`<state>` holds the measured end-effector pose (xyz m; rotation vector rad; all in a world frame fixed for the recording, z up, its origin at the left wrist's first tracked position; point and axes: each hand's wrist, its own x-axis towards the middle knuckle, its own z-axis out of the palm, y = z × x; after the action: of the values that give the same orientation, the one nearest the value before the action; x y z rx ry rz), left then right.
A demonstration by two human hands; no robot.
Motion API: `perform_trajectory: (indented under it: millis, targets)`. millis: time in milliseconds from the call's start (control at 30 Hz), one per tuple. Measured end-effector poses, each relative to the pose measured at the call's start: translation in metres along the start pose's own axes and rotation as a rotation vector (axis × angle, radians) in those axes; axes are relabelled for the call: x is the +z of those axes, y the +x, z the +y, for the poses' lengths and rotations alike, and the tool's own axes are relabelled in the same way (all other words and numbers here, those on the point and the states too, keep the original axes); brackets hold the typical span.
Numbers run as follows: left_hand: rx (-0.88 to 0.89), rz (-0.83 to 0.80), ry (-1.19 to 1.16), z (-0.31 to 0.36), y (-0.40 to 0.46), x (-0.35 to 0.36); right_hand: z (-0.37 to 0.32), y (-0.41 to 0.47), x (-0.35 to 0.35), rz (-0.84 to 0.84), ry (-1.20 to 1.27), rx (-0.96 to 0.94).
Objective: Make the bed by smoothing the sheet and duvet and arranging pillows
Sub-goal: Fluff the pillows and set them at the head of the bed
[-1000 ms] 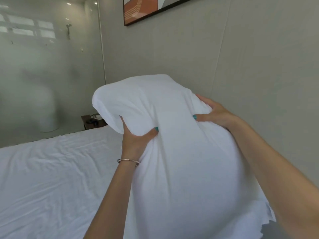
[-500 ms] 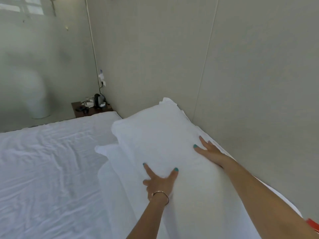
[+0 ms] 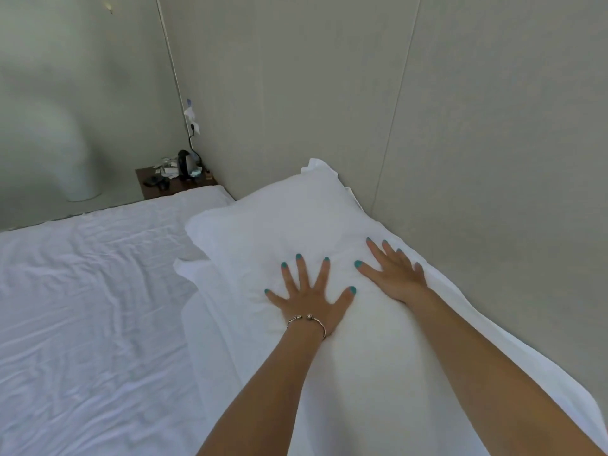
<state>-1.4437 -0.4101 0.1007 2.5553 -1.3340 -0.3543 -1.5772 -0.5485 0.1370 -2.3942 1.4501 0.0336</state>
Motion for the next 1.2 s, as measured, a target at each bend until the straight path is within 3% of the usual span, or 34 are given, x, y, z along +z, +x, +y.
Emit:
perform_trajectory:
  millis: [167, 267, 367, 500, 567, 867, 933, 1033, 1200]
  targets:
    - [0.032, -0.05, 0.142, -0.001, 0.005, -0.017, -0.003, 0.006, 0.002, -0.043, -0.029, 0.027]
    - [0.287, 0.187, 0.34, -0.013, 0.027, -0.062, -0.019, 0.006, -0.02, -0.002, 0.008, 0.065]
    - [0.325, 0.344, 0.234, -0.022, 0.05, -0.084, -0.039, 0.003, -0.031, 0.128, 0.075, -0.014]
    - [0.183, -0.009, 0.177, -0.016, 0.058, -0.044, -0.038, 0.002, 0.008, 0.111, -0.064, -0.074]
    - [0.167, -0.077, 0.188, -0.017, 0.07, -0.04, -0.035, 0.012, 0.02, 0.115, -0.098, -0.057]
    - [0.22, 0.026, 0.09, -0.027, 0.028, -0.017, -0.033, 0.024, 0.028, 0.107, -0.068, -0.055]
    - [0.163, 0.019, -0.038, -0.028, 0.017, -0.019, -0.037, 0.019, 0.021, 0.081, -0.05, -0.051]
    - [-0.096, 0.069, -0.26, -0.037, 0.023, -0.043, -0.031, -0.019, 0.013, 0.062, -0.031, -0.06]
    - [-0.475, -0.046, -0.843, -0.06, 0.025, -0.055, -0.011, -0.116, 0.033, 0.113, -0.124, -0.011]
